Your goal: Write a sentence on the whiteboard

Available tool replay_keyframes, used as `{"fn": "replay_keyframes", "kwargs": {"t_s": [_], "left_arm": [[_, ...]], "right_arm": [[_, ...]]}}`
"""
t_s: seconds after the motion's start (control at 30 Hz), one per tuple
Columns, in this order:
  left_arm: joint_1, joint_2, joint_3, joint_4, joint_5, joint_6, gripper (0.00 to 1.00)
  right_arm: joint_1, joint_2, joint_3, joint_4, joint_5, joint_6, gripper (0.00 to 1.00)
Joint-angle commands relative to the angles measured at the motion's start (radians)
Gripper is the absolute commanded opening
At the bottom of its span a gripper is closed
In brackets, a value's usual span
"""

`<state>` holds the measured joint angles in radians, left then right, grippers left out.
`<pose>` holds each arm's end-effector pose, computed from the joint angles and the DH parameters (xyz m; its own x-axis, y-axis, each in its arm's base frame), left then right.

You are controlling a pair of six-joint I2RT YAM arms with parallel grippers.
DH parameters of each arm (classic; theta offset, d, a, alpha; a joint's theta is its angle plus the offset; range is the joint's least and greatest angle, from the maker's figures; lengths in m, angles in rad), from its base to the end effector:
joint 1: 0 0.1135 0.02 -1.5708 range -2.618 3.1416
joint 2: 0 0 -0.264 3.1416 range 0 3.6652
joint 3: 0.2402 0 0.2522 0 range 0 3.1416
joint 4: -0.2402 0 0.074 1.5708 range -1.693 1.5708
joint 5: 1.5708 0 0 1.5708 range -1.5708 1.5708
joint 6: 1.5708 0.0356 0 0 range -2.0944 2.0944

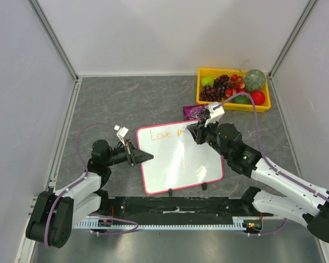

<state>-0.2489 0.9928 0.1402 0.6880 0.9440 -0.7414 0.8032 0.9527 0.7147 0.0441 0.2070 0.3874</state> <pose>0.1632 -0.0712 0.1741 -0.7376 -0.2212 -0.6379 0.5704 0.3014 -0.7641 0.1622 0.1576 0.3082 -0.3370 0.1832 -0.9235 -0.4718 0.8160 0.3340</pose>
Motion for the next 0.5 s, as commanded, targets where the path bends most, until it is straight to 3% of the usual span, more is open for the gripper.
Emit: {"fn": "replay_keyframes", "kwargs": {"t_s": [0.0, 0.47], "left_arm": [[-0.007, 0.009, -0.021, -0.005, -0.047, 0.160, 0.02], [-0.007, 0.010, -0.019, -0.007, -0.048, 0.160, 0.02]], "right_arm": [[-0.004, 0.024, 0.054, -0.016, 0.084, -0.038, 0.00], [-0.004, -0.012, 0.017, -0.076, 0.085, -0.032, 0.00]]}}
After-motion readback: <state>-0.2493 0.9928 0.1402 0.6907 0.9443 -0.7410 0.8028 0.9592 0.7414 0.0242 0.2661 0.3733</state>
